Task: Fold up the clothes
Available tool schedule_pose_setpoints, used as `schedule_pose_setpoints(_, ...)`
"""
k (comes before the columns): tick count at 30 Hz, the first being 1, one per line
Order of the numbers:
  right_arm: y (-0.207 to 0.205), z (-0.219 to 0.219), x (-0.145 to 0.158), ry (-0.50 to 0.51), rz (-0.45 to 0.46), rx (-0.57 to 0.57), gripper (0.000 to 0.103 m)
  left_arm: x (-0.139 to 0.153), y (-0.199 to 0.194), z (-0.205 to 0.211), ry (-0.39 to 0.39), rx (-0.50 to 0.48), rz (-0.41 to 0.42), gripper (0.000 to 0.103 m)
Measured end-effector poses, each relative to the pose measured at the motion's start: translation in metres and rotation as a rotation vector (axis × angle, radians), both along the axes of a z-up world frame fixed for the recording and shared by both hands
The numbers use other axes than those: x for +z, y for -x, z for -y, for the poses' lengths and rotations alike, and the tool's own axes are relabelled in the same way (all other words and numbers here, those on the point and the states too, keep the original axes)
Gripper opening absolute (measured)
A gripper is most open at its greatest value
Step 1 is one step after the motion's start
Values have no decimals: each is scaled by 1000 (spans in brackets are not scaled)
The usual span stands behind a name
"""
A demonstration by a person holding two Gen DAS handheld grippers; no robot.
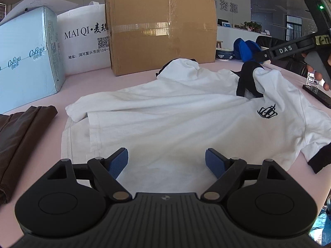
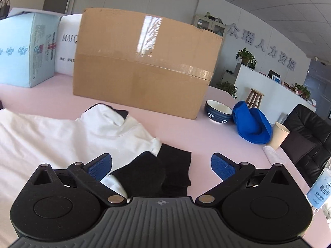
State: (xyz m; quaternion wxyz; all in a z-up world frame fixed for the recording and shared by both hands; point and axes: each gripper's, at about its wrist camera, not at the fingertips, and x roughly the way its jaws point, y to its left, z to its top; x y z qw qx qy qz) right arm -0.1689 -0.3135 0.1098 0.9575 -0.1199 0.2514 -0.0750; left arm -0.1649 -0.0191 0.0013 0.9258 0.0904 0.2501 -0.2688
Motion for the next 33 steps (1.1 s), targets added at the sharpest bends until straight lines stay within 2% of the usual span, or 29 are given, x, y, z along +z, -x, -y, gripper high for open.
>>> schedule_pose_setpoints(3, 14, -12, 0, -72, -23, 9, 103, 0, 5, -1, 3, 2, 28, 81)
schedule_pose_setpoints(6, 21, 0, 9, -271, -101, 7, 103, 1, 9, -1, 3, 8, 52, 81)
schedule_pose_setpoints(8, 28, 9, 13, -393, -119, 5, 103, 1, 11, -1, -1, 13, 65, 81)
schedule_pose_setpoints(11, 35, 26, 18, -476, -117, -47, 103, 1, 11, 2, -24, 16, 71, 81)
schedule_pose_setpoints(13, 36, 37, 11, -531, -170, -61, 96, 0, 12, 4, -37, 19, 78, 81)
schedule_pose_setpoints(14, 37, 39, 8, -550, -192, -60, 90, 0, 12, 5, -39, 20, 81, 81)
schedule_pose_setpoints(15, 38, 40, 1, -572, -229, -55, 76, 0, 12, 5, -42, 21, 84, 81)
schedule_pose_setpoints(16, 39, 38, -6, -574, -260, -49, 64, 0, 13, 5, -45, 20, 87, 81)
schedule_pose_setpoints(18, 44, 24, -16, -522, -288, -25, 55, 0, 13, 5, -45, 17, 87, 82)
schedule_pose_setpoints(20, 45, 13, -24, -489, -298, -13, 38, 0, 13, 5, -42, 16, 84, 82)
schedule_pose_setpoints(21, 46, 9, -26, -480, -299, -21, 25, 0, 13, 4, -40, 15, 82, 81)
schedule_pose_setpoints(22, 47, 6, -26, -468, -297, -35, 20, 1, 12, 4, -37, 14, 80, 81)
schedule_pose_setpoints(23, 50, 4, -25, -457, -288, -48, 18, 1, 12, 3, -33, 14, 80, 82)
schedule_pose_setpoints(25, 58, 3, -21, -456, -270, -50, 9, 1, 13, 2, -22, 14, 79, 82)
schedule_pose_setpoints(29, 83, 12, -7, -465, -222, -99, 5, 1, 11, -1, -10, 22, 64, 82)
schedule_pose_setpoints(33, 106, 31, -11, -528, -228, -167, 4, 1, 10, 1, -25, 23, 59, 82)
